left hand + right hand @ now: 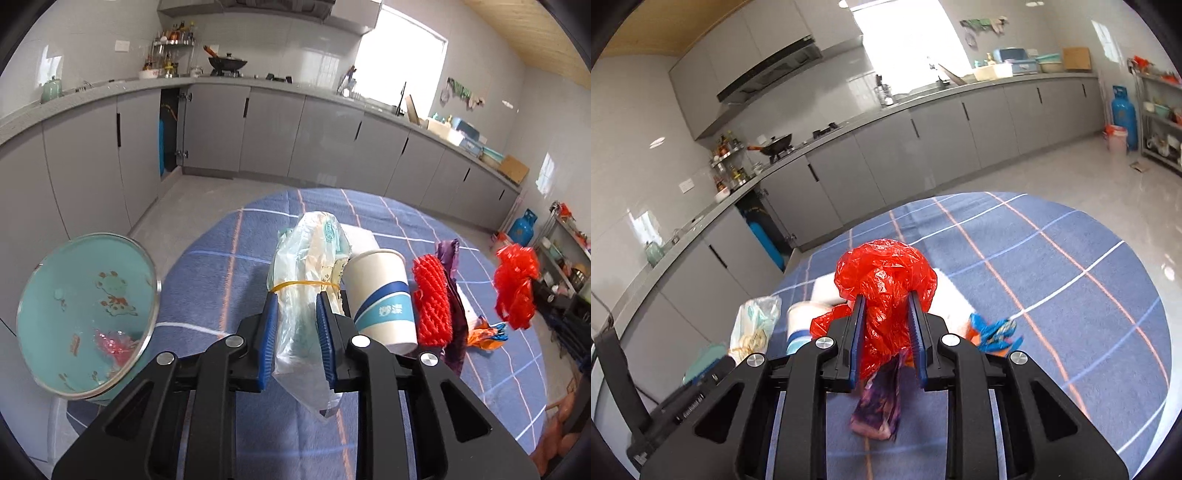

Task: Collect trash
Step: 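Grasp the wrapped tissue pack with the left tool while the right tool grasps the red plastic bag, then carry the tissue pack and red bag over the teal bin and release them, then grasp the white-blue paper cup with the left tool while the right tool grasps the purple wrapper, then carry the paper cup and purple wrapper over the teal bin and open both tools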

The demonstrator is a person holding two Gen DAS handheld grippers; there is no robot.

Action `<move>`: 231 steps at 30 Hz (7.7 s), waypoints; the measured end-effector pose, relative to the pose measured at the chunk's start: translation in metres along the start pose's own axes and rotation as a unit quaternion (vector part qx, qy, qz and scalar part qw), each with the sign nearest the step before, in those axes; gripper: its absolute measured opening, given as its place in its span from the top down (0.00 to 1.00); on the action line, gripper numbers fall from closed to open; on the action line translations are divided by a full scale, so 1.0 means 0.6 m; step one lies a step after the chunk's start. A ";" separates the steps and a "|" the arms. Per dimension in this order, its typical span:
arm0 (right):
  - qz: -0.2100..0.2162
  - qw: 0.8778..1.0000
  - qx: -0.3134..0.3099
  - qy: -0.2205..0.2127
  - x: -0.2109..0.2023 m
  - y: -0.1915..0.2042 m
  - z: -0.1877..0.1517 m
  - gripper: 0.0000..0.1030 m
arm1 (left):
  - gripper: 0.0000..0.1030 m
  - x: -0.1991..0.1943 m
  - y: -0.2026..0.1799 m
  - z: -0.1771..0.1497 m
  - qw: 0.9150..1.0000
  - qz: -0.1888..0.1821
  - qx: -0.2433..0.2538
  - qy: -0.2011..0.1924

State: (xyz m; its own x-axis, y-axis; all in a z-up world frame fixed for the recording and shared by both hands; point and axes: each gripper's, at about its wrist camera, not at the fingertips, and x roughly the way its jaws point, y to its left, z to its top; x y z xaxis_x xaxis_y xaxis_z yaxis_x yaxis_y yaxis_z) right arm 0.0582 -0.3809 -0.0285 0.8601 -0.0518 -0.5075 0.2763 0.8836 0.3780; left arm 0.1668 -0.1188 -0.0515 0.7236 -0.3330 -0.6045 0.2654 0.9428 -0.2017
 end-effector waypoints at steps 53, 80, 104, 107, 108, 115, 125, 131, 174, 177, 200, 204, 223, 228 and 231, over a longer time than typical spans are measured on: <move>0.057 0.992 -0.106 0.042 -0.009 0.191 -0.094 0.77 | 0.74 -0.088 0.101 -0.020 0.999 0.036 -0.004 -0.017; 0.135 0.964 -0.203 0.106 0.102 0.427 -0.161 0.77 | 0.73 -0.129 0.307 -0.026 0.986 0.129 -0.103 -0.017; 0.146 0.949 -0.207 0.186 0.224 0.496 -0.197 0.73 | 0.73 -0.068 0.348 -0.037 0.984 0.126 -0.122 0.027; 0.158 0.948 -0.189 0.203 0.242 0.492 -0.193 0.67 | 0.73 -0.060 0.351 -0.041 0.984 0.125 -0.124 0.033; 0.160 0.947 -0.186 0.207 0.246 0.492 -0.192 0.66 | 0.73 -0.058 0.352 -0.042 0.984 0.123 -0.124 0.035; 0.158 0.951 -0.186 0.188 0.232 0.484 -0.180 0.53 | 0.62 -0.052 0.357 -0.041 0.983 0.127 -0.123 0.040; 0.135 0.966 -0.177 0.132 0.166 0.432 -0.157 0.53 | 0.29 -0.079 0.337 -0.034 0.980 0.165 -0.108 0.005; 0.114 0.973 -0.175 0.103 0.126 0.383 -0.146 0.53 | 0.19 -0.089 0.307 -0.034 0.982 0.167 -0.087 -0.006; -0.042 0.996 0.017 0.079 0.074 -0.004 -0.068 0.69 | 0.25 0.002 -0.029 -0.012 0.998 0.014 0.047 0.030; -0.025 0.994 0.034 0.102 0.100 -0.013 -0.065 0.69 | 0.25 0.019 -0.049 0.003 0.998 0.005 0.046 0.031; 0.012 0.996 0.044 0.070 0.042 -0.035 -0.042 0.95 | 0.49 0.105 -0.110 -0.009 0.996 -0.016 0.060 0.071; 0.012 0.997 0.042 0.061 0.028 -0.029 -0.044 0.95 | 0.49 0.066 -0.092 -0.013 0.997 -0.021 0.058 0.055; 0.052 0.996 -0.034 0.068 0.007 0.098 -0.072 0.95 | 0.48 -0.054 0.029 -0.035 0.999 0.013 0.021 0.022; 0.066 0.993 -0.056 0.076 0.011 0.134 -0.083 0.95 | 0.48 -0.070 0.063 -0.036 0.999 0.032 0.013 0.013; 0.075 0.991 -0.067 0.086 0.017 0.156 -0.093 0.95 | 0.48 -0.077 0.086 -0.035 0.999 0.045 0.003 0.010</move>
State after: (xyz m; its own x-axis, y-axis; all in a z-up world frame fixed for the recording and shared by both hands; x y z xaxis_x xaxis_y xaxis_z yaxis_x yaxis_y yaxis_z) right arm 0.0687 -0.2725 -0.0415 0.7987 0.1541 -0.5817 0.0812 0.9302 0.3579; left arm 0.1334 -0.0548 -0.0503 0.7322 -0.2465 -0.6350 0.2039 0.9688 -0.1409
